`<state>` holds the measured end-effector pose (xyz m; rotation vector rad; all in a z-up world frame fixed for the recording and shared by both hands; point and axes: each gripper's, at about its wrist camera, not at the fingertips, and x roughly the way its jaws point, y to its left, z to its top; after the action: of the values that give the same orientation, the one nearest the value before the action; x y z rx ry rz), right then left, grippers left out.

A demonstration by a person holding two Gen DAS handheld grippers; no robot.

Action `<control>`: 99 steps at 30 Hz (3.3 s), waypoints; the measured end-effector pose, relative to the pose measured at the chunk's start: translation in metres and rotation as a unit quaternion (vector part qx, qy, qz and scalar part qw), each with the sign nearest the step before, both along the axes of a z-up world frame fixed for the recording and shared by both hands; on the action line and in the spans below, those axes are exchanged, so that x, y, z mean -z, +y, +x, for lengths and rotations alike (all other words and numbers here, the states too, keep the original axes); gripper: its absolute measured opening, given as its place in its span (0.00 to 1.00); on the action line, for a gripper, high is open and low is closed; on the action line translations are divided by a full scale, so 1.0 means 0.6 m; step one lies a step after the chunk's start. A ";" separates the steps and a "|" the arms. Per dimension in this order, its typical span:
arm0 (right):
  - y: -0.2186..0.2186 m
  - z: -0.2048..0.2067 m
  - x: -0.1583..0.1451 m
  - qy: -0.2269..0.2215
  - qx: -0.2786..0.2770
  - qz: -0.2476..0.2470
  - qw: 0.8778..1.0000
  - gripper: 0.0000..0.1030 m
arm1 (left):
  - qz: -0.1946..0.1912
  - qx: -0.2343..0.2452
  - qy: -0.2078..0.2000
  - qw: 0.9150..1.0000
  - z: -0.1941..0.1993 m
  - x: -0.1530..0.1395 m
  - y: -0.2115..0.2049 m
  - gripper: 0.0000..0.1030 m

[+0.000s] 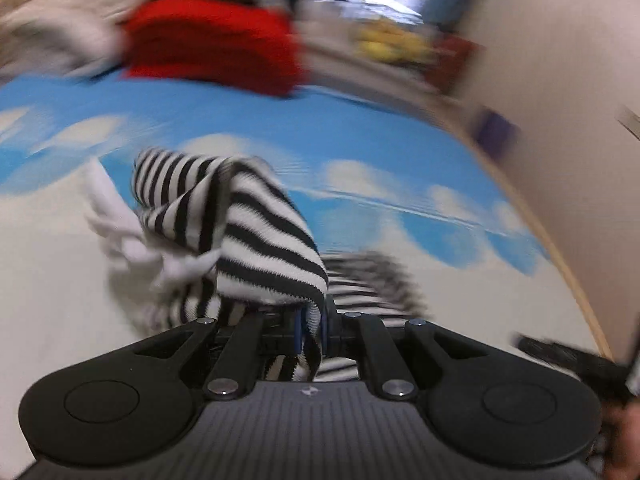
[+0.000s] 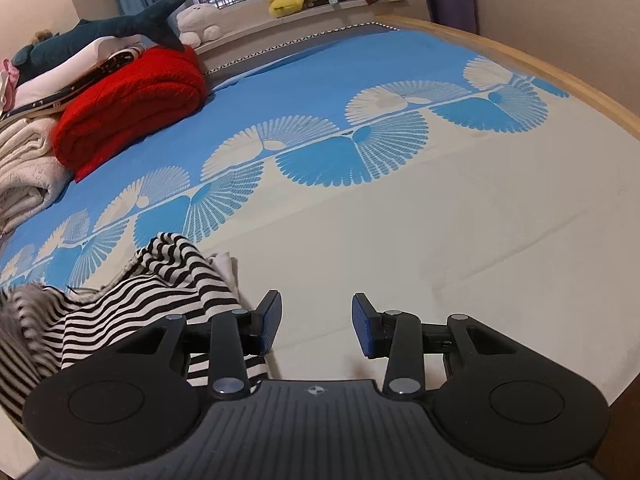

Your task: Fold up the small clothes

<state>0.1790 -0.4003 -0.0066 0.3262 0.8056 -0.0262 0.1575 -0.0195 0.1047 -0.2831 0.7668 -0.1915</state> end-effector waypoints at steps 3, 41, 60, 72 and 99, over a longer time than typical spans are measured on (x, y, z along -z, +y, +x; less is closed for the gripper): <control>-0.013 -0.004 -0.001 -0.002 0.007 0.005 1.000 0.39 | -0.008 0.100 -0.011 0.995 0.003 0.009 -0.118 0.08; 0.058 0.036 0.029 0.020 -0.151 0.118 0.981 0.04 | -0.042 0.065 0.168 0.983 0.028 0.092 -0.003 0.28; 0.063 0.033 0.108 0.193 -0.130 0.032 0.972 0.05 | 0.126 0.241 0.218 0.937 0.000 0.187 -0.102 0.54; 0.034 0.047 0.024 0.021 -0.029 0.086 0.996 0.46 | -0.098 0.021 0.155 0.983 0.063 0.154 0.076 0.60; 0.054 0.185 0.086 0.026 0.022 0.089 0.995 0.04 | -0.276 -0.035 0.180 0.944 0.180 0.291 0.094 0.80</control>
<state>0.2901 -0.3680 -0.0581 0.5136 0.8543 -0.0050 0.2656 0.0366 -0.0697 -0.8948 1.0555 -0.2915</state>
